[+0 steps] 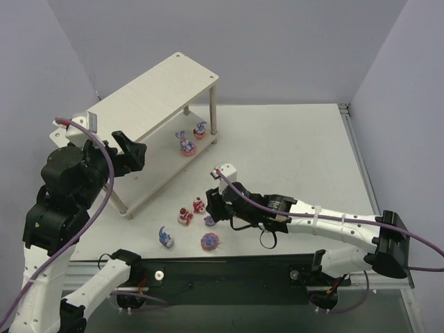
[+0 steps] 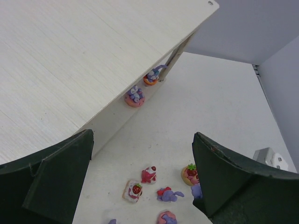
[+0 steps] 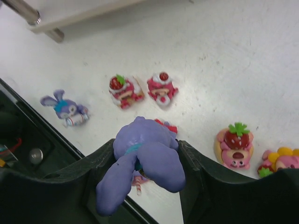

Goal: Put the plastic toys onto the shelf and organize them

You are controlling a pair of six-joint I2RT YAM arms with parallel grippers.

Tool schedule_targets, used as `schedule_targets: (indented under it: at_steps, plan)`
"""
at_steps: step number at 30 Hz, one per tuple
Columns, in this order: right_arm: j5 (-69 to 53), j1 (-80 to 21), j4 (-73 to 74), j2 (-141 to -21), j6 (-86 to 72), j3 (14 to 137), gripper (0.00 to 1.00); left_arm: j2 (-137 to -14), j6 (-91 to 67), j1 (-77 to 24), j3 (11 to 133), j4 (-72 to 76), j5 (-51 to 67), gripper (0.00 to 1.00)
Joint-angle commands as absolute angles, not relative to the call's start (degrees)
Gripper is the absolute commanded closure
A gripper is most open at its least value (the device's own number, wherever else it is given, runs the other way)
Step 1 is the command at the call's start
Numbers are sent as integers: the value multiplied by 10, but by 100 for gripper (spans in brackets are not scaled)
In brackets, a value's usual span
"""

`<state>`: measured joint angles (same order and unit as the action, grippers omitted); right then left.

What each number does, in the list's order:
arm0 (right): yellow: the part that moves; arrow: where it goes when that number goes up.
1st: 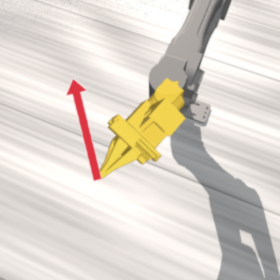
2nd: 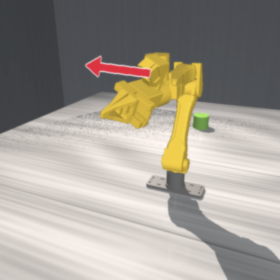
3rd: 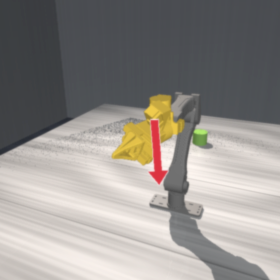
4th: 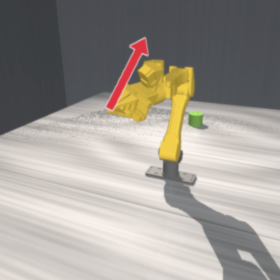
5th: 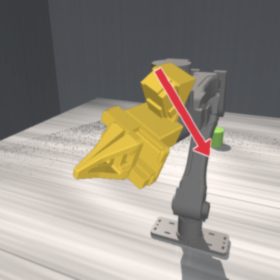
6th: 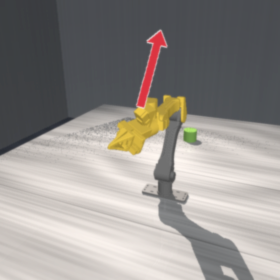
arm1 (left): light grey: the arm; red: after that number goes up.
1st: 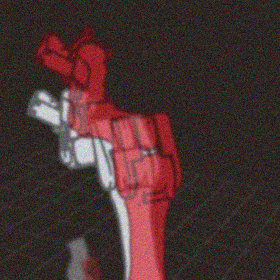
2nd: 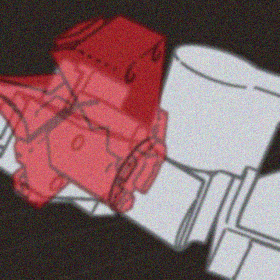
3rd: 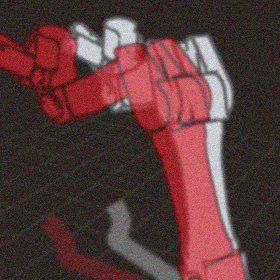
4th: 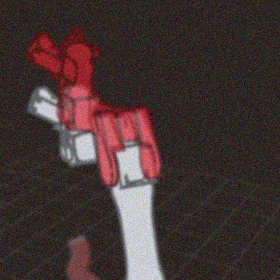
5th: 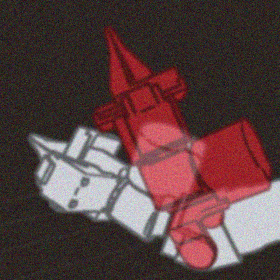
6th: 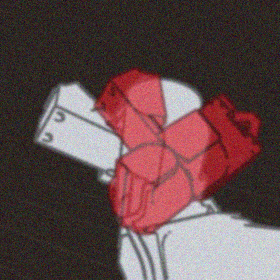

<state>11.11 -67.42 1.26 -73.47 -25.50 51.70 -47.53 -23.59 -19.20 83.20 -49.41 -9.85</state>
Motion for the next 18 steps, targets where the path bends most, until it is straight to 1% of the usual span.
schedule_targets:
  at_steps: [1, 3, 4, 8, 9, 12, 14, 18]
  plan:
    - [105, -657, 80, -794, -232, 654, 100, -460, -206, -194, 818, -431, -59, 3]
    - [71, -642, 103, -850, -220, 710, 100, -452, -203, -194, 806, -413, -55, 3]
    - [70, -639, 121, -870, -209, 760, 100, -449, -202, -194, 793, -406, -47, 3]
    - [67, -626, 125, -967, -195, 850, 100, -445, -188, -195, 785, -390, -47, 3]
    - [64, -618, 121, -1001, -194, 859, 100, -443, -177, -198, 787, -392, -53, 3]
    - [73, -610, 96, -1052, -203, 883, 100, -427, -157, -228, 781, -390, -111, 4]
    - [76, -606, 74, -1071, -206, 888, 100, -406, -156, -230, 760, -366, -141, 4]
    - [83, -603, 33, -1109, -190, 893, 100, -328, -154, -229, 716, -320, -138, 3]
